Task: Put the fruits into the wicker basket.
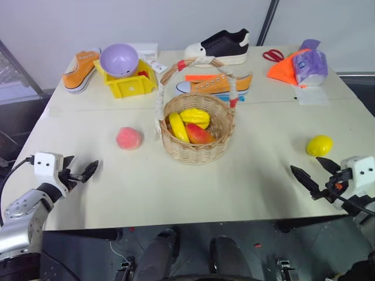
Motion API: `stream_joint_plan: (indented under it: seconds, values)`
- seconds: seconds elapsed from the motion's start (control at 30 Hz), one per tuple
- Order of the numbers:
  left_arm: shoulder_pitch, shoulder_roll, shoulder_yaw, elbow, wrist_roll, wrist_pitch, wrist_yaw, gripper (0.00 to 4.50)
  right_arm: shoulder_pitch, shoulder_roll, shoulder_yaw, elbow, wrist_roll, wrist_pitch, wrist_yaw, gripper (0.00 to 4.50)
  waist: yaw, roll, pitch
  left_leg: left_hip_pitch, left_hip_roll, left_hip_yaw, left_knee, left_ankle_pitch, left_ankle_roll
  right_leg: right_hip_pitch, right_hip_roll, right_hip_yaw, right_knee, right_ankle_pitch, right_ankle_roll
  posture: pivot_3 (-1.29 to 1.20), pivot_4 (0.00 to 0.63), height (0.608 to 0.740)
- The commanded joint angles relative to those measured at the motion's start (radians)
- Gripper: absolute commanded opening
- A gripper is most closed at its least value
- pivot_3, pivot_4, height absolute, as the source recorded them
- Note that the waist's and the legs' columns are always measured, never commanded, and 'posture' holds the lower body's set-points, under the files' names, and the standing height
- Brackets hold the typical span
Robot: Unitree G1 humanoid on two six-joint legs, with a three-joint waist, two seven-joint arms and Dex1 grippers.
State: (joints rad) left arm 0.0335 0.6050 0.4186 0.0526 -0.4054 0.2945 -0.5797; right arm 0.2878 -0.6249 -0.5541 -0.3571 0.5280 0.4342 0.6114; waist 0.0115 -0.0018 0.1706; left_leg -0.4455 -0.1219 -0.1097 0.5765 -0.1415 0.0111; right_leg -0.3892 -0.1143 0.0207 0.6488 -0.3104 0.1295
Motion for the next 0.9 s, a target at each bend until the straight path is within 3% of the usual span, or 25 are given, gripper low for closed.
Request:
stream_joint_plan:
  seconds: [0.03, 0.57, 0.7, 0.9]
  values:
    - [-0.012, 0.008, 0.016, -0.023, 0.000, -0.008, 0.006, 4.50, 0.009, 0.010, -0.017, -0.044, 0.012, -0.004, -0.008, 4.42, 0.000, 0.000, 0.000, 0.000, 0.000, 0.000, 0.000, 0.000, 0.000, 0.000, 0.000, 0.000, 0.000, 0.000, 0.000, 0.00, 0.150, 0.740]
    - [-0.057, -0.005, 0.009, -0.044, -0.032, 0.035, 0.021, 4.50, -0.004, -0.002, 0.003, -0.064, 0.034, 0.012, 0.016, 4.42, 0.000, 0.000, 0.000, 0.000, 0.000, 0.000, 0.000, 0.000, 0.000, 0.000, 0.000, 0.000, 0.000, 0.000, 0.000, 0.00, 0.150, 0.740]
    - [-0.110, -0.012, 0.003, -0.092, -0.056, 0.069, 0.034, 4.50, -0.028, -0.044, 0.045, -0.162, 0.095, 0.078, 0.051, 4.42, 0.000, 0.000, 0.000, 0.000, 0.000, 0.000, 0.000, 0.000, 0.000, 0.000, 0.000, 0.000, 0.000, 0.000, 0.000, 0.00, 0.150, 0.740]
    - [-0.244, 0.007, -0.103, -0.095, -0.010, 0.093, 0.016, 4.50, -0.062, -0.149, 0.163, -0.393, 0.259, 0.231, 0.104, 4.42, 0.001, -0.001, 0.000, 0.000, 0.000, 0.000, 0.000, 0.000, 0.000, 0.000, 0.000, -0.001, -0.001, 0.000, 0.000, 0.00, 0.150, 0.740]
